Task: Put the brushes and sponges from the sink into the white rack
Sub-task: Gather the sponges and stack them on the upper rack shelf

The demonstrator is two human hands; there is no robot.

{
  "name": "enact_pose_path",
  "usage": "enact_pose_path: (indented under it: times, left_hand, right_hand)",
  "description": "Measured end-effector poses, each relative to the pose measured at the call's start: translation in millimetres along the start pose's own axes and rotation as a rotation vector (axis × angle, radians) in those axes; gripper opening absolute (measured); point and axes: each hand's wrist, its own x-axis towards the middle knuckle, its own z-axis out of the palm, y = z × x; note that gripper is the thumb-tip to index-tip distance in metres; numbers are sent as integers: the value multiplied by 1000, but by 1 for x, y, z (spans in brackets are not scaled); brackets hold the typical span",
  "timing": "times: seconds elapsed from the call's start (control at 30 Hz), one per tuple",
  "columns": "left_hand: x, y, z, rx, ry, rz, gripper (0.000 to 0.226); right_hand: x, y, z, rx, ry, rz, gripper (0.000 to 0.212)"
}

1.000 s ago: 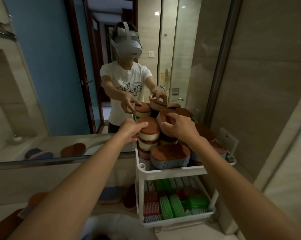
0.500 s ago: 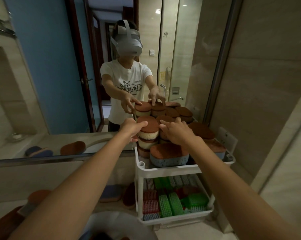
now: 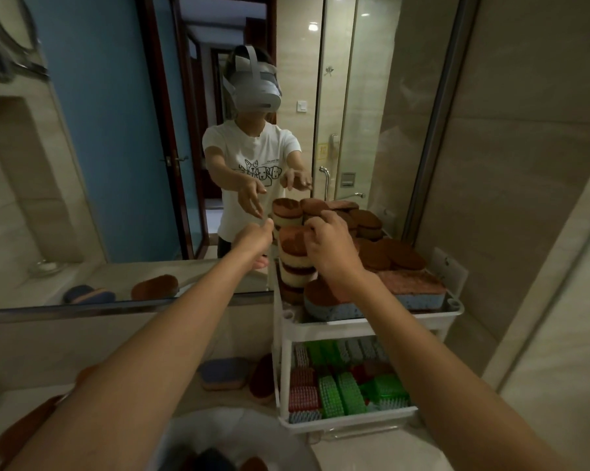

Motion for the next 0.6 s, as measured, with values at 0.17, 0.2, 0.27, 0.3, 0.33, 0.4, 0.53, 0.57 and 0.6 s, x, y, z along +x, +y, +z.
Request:
enact_pose_path:
  times: [0.17, 0.2, 0.27, 0.3, 0.33, 0.4, 0.53, 0.57, 0.6]
  left_hand:
    - [-15, -30, -31, -135, 144, 42, 19]
    - [-21, -44, -38, -139, 185, 54, 18]
    - [-38, -78, -47, -115, 266, 88, 24]
    - [-48, -97, -50, -107, 298, 103, 27]
    - [-57, -120, -53, -94, 317, 101, 28]
    - [-70, -176, -52, -48, 331, 59, 29]
    - [-93, -297, -28, 41, 192, -209, 27]
    - [-100, -322, -20, 107, 111, -279, 24]
    - [-106, -344, -12, 191, 26, -324, 21]
  right_hand:
    - [-36, -45, 31, 330, 130, -153, 27]
    - [-47, -53, 43, 385, 131, -171, 29]
    - [-72, -63, 73, 475, 124, -163, 29]
    - [-87, -66, 89, 511, 109, -142, 28]
    - [-103, -66, 107, 541, 78, -108, 28]
    - [-138, -62, 147, 560, -69, 1, 27]
    - [-203, -35, 228, 425, -475, 269, 30]
    - [-216, -26, 246, 357, -574, 307, 35]
    - [-227, -16, 262, 279, -680, 339, 37]
